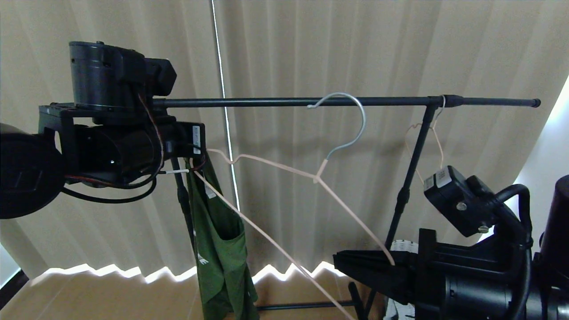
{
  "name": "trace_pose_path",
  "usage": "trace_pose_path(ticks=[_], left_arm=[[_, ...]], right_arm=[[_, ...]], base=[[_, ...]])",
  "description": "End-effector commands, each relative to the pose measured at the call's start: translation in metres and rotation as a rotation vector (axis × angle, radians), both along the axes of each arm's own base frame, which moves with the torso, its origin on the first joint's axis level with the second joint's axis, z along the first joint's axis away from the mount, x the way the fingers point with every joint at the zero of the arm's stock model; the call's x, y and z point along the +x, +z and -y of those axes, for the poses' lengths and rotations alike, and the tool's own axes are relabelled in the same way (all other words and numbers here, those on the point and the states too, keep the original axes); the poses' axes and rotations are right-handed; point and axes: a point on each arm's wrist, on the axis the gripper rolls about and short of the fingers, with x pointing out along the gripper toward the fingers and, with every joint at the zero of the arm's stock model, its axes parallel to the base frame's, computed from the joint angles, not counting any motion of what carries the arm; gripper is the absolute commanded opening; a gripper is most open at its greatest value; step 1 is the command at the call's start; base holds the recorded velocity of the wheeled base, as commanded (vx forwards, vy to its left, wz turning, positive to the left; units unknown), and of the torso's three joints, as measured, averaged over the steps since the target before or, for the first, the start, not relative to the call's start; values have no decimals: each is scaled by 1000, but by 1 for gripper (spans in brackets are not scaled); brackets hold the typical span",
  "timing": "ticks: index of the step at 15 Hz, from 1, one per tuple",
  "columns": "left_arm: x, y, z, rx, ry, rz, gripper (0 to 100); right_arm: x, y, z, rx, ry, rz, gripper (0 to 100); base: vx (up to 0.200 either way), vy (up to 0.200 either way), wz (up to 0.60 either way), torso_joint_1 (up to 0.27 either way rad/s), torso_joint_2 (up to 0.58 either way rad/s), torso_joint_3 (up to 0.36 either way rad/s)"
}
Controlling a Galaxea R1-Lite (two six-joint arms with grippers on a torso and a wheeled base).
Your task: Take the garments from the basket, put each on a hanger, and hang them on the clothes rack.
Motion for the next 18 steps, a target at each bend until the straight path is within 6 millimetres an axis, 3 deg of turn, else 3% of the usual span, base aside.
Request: trace_pose_path(ticks=[1,12,18], left_arm=[[-2,1,2,0,-8,2,0],[-20,1,-4,-7,29,7,0],[-55,12,6,-60,-58,40,0]], right_arm=[[7,-3,-9,-15,-1,-9,0],[51,-7,-43,-31,-69,-24,0],[78,-19,-73,-32,-90,-54,0]], base=[[0,0,0,0,0,0],[0,0,0,0,0,0],[0,0,0,0,0,0]])
